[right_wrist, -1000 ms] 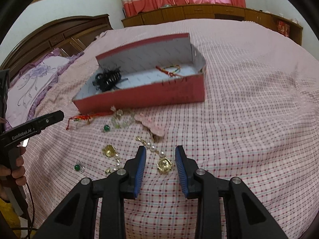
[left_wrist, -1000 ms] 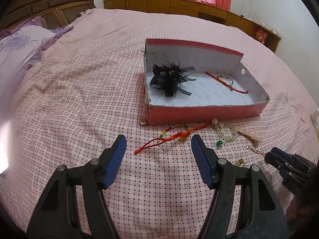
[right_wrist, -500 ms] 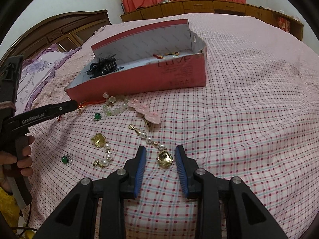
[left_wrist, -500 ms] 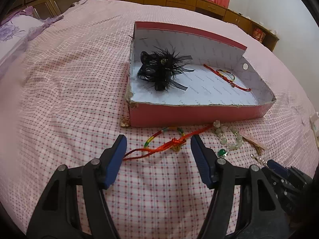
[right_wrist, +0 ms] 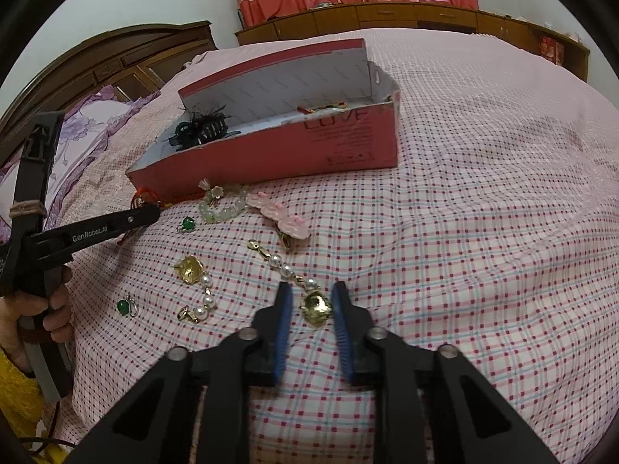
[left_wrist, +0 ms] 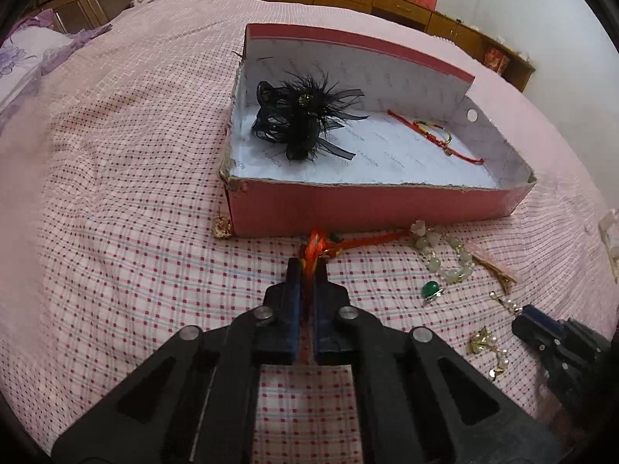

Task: Organize jewelry
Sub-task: 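Grasp the red tasseled cord with the left gripper while the right grasps the gold pendant, then carry the red cord and gold pendant into the box and release both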

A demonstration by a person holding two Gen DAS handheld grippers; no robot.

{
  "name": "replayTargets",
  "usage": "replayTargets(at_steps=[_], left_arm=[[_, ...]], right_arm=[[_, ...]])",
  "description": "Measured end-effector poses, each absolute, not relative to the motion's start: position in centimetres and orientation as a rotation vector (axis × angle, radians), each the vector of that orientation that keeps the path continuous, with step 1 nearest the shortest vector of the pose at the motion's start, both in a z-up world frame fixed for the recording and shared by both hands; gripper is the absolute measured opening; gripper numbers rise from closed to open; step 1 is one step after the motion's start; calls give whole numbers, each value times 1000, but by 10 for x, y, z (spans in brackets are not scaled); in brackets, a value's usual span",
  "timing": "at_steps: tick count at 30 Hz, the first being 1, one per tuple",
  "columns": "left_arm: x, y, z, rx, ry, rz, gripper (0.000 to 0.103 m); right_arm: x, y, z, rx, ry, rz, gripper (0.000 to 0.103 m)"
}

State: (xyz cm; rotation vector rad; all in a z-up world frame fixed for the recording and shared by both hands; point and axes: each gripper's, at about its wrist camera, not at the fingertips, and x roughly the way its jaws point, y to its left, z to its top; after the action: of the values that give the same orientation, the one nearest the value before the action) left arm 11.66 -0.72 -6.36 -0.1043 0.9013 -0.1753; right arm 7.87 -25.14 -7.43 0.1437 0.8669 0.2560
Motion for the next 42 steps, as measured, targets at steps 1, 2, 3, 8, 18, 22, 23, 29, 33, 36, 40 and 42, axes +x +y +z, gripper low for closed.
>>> replayTargets(at_steps=[1,2,3,8,18,22,23,29,33,36,40,42], left_arm=[[116,-7,-63,-108,898,-178,0],[114,-7,-62,-110,893,-182,0],[112,-6,-61,-112,889,-187,0],[99,-3,-50,-134,869,-218,0],[73,-6,-20,-123,810,-263,0],[65,-10,-8,-106,781,-273,0],[63,-11,-5,-100,772,-272,0],[54,-12,12,-102,733,-288,0],[48,-12,24,-104,700,-294,0],[44,-11,33,-104,673,-294,0],[42,-9,42,-105,650,-293,0],[41,-8,45,-106,638,-290,0]], right_arm=[[78,-253,-74,156,866,258,17],[77,-255,-73,164,865,260,17],[76,-255,-73,169,862,263,17],[69,-259,-69,194,845,282,16],[45,-267,-57,233,815,315,15],[35,-272,-46,248,782,314,15],[33,-272,-43,249,772,311,15],[21,-274,-18,240,700,306,15],[14,-273,-5,226,660,301,15],[12,-271,5,224,635,306,15],[11,-269,16,221,604,313,15],[12,-268,21,218,591,310,15]])
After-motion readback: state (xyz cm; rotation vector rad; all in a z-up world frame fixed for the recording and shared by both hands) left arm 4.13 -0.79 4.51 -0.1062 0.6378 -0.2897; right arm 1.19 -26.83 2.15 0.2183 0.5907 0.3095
